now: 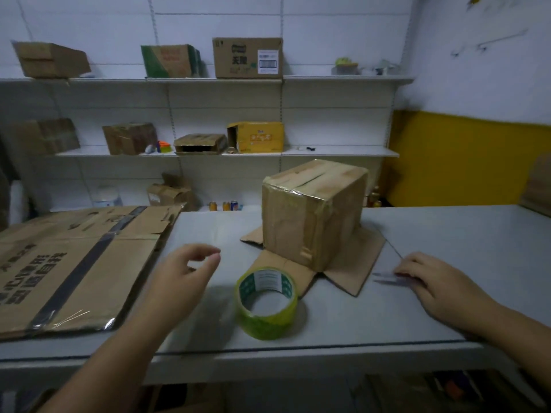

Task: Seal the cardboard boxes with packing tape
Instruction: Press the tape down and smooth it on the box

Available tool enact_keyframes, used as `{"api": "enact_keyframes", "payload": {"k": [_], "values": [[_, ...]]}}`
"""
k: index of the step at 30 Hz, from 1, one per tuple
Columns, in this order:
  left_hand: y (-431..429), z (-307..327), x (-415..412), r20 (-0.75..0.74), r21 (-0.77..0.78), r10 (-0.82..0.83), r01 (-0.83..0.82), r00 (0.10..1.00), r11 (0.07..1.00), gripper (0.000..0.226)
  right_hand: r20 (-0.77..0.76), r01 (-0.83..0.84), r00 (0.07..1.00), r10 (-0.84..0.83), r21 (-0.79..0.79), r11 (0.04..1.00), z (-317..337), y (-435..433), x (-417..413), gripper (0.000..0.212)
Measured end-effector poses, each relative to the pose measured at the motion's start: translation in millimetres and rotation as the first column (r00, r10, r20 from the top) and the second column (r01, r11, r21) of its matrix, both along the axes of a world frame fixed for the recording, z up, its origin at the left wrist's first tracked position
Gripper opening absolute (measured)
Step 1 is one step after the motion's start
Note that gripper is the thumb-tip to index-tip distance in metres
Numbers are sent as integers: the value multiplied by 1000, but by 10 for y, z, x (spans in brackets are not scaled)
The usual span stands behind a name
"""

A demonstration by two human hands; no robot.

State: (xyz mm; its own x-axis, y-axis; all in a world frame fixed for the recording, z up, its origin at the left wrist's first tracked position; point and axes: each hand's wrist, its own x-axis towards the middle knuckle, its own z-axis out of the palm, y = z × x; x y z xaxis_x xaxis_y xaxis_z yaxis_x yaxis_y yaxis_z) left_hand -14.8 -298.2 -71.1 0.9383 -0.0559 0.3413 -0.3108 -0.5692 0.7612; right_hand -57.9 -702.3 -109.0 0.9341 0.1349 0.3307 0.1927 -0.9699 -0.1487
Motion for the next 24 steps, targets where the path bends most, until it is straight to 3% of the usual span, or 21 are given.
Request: {"api": "enact_keyframes", "payload": {"k": [2, 5, 8, 9, 11, 13, 15, 17, 18, 21, 24], "values": [[-189, 182, 160, -11, -143, -41, 39, 999, 989, 11, 25, 68, 997, -67, -30, 997, 13, -128, -4, 22], [-460, 474, 450, -30, -357, -152, 131, 988, 925, 16, -22, 112, 993, -116, -122, 986, -57, -289, -12, 35], [-765, 681, 785, 57, -283, -202, 209, 978, 936, 22, -126, 147, 976, -180, -232, 962, -27, -192, 32, 45], [-869, 716, 898, 73, -236, -221, 232, 973, 944, 26, -101, 167, 977, -186, -179, 970, 37, -74, 76, 47], [-1046, 668, 1075, 50, -184, -251, 256, 967, 949, 30, -7, 152, 988, -153, 153, 977, 338, 303, 199, 53], [-1160, 532, 1153, 17, -252, -197, 195, 980, 948, 31, 202, 5, 974, -98, 416, 909, 712, 789, 448, 60], [-1237, 415, 1160, 68, -332, -56, 76, 996, 940, 32, 284, -80, 959, -21, 341, 937, 951, 1257, 723, 60], [-1300, 305, 1111, 160, -341, 71, -12, 985, 940, 35, 315, -114, 947, 60, 158, 981, 910, 1521, 953, 47], [-1331, 283, 1116, 174, -339, 116, -51, 978, 939, 35, 327, -119, 943, 62, 158, 980, 864, 1553, 1021, 40], [-1380, 343, 1240, 21, -419, 92, -75, 995, 905, 33, 349, -158, 934, 72, 225, 961, 830, 1479, 1035, 37], [-1371, 416, 1424, -175, -391, 60, -126, 983, 912, 37, 144, -173, 979, 142, 230, 958, 910, 1356, 1015, 39]]}}
